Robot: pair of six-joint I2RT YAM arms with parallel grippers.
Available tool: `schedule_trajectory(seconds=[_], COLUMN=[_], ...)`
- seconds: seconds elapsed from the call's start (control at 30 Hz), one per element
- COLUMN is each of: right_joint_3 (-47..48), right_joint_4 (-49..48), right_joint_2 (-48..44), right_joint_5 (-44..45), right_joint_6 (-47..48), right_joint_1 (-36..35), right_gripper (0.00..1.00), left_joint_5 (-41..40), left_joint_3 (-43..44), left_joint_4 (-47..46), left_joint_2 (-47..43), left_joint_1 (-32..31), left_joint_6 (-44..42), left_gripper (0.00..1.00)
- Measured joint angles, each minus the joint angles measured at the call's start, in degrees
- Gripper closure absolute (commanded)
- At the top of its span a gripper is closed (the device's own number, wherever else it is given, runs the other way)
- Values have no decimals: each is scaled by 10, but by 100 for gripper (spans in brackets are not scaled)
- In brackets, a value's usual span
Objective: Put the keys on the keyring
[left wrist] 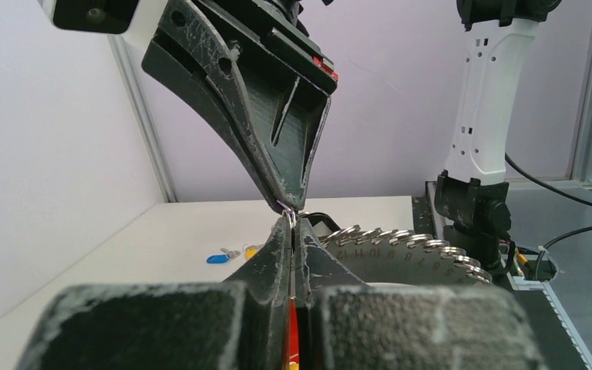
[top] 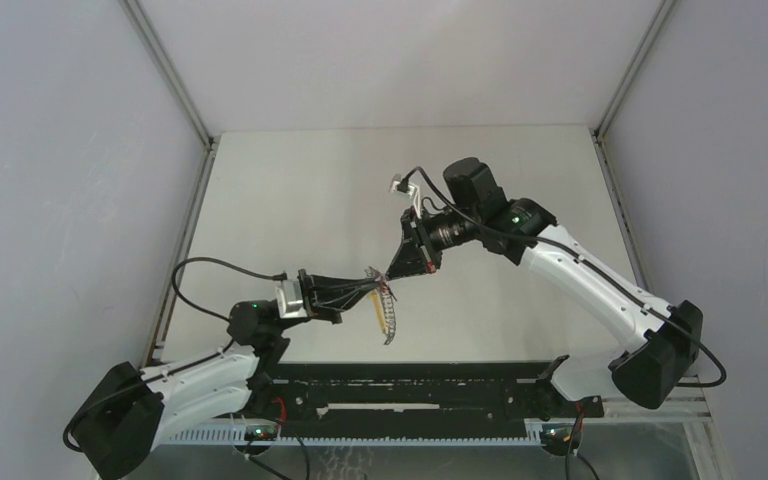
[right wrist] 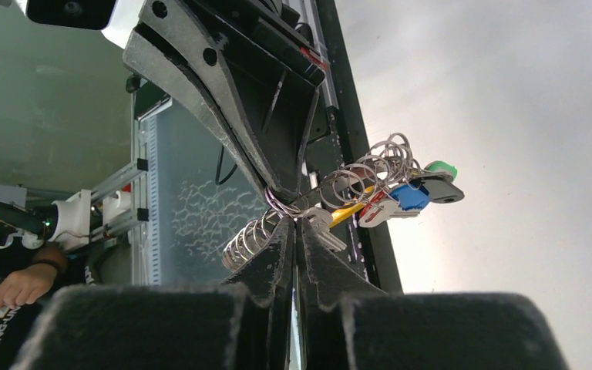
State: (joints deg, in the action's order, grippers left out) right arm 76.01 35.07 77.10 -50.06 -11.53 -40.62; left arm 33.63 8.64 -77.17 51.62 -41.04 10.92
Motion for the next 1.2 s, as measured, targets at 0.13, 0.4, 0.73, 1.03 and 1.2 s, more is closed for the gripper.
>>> schedule_trajectory(seconds=[0.13, 0.4, 0.73, 1.03, 1.2], right_joint_3=[18, 52, 56, 54, -1], right_joint_4=[27, 84, 132, 145, 84], right_joint_2=[16, 43, 45, 45, -24], right_joint_5=[4, 23, 56, 80, 82], right_joint_6=[-1, 9, 32, 53, 71], right_joint_1=[-1, -12, -21, -27, -17], right_gripper=[100, 100, 100, 93, 70], left_joint_5=[0, -5, -21, -35, -35], left_joint_3=[-4, -9, -23, -23, -23], left_joint_4=[3, 11, 12, -5, -7], left_joint_2=[-5, -9, -20, -37, -37], left_joint_1=[-1, -1, -5, -5, -5], left_joint_6=[-1, -6, -11, -11, -11], left_gripper=[100, 100, 100, 100, 100])
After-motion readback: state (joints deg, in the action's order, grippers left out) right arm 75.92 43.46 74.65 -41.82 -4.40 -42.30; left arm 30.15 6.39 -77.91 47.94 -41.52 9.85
